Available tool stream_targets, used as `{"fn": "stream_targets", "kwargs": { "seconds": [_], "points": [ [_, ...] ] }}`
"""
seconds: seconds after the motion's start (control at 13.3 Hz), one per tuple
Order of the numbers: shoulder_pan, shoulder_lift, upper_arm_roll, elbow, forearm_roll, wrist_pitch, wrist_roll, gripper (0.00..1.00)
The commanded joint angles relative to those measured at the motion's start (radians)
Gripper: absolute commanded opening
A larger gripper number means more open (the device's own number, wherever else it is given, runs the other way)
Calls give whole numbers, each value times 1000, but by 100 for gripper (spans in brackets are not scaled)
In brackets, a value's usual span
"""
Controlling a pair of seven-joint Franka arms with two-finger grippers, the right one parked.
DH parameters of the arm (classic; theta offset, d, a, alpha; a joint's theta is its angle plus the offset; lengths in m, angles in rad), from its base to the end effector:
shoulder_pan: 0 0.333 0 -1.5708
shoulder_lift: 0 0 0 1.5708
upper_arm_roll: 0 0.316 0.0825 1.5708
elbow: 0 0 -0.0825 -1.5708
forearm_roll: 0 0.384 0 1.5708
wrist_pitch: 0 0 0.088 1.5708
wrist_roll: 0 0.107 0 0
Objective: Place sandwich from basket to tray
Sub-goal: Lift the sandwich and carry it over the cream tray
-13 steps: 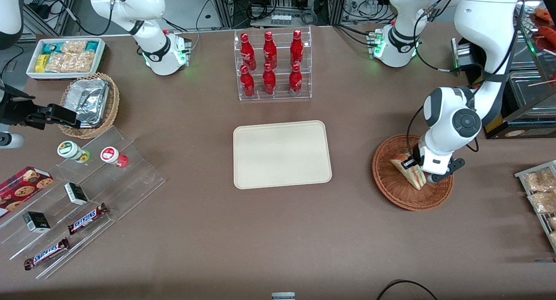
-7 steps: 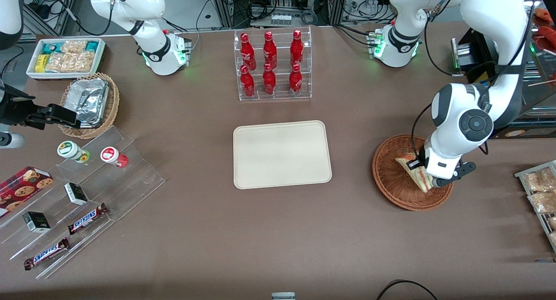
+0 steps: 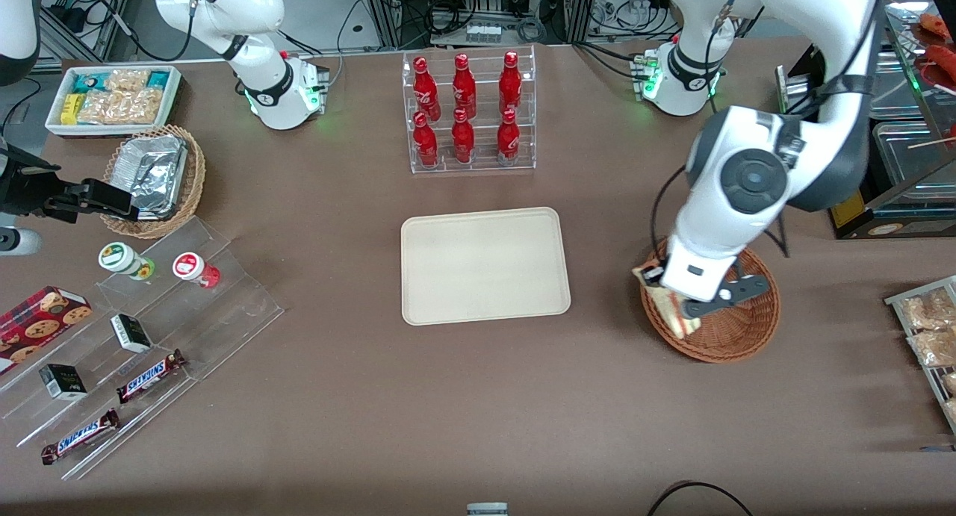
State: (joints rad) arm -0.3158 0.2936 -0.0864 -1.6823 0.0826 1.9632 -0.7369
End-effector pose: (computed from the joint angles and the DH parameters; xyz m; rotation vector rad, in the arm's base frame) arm 0.5951 -0.2422 0.4287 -3.0561 -0.4716 -0.0279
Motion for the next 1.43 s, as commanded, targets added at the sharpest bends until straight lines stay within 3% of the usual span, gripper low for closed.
{"fn": "stream_targets", "kwargs": {
  "seconds": [0.0,0.45,0.83,1.35],
  "points": [
    [-93,114,10,160,-44,-33,-35,0],
    [-270,315,10,328,-46,-21,-75,0],
    [-307,413,-47,338,-50,97,-75,0],
    [-382,492,-62,337,-44,109,-52,0]
  ]
}}
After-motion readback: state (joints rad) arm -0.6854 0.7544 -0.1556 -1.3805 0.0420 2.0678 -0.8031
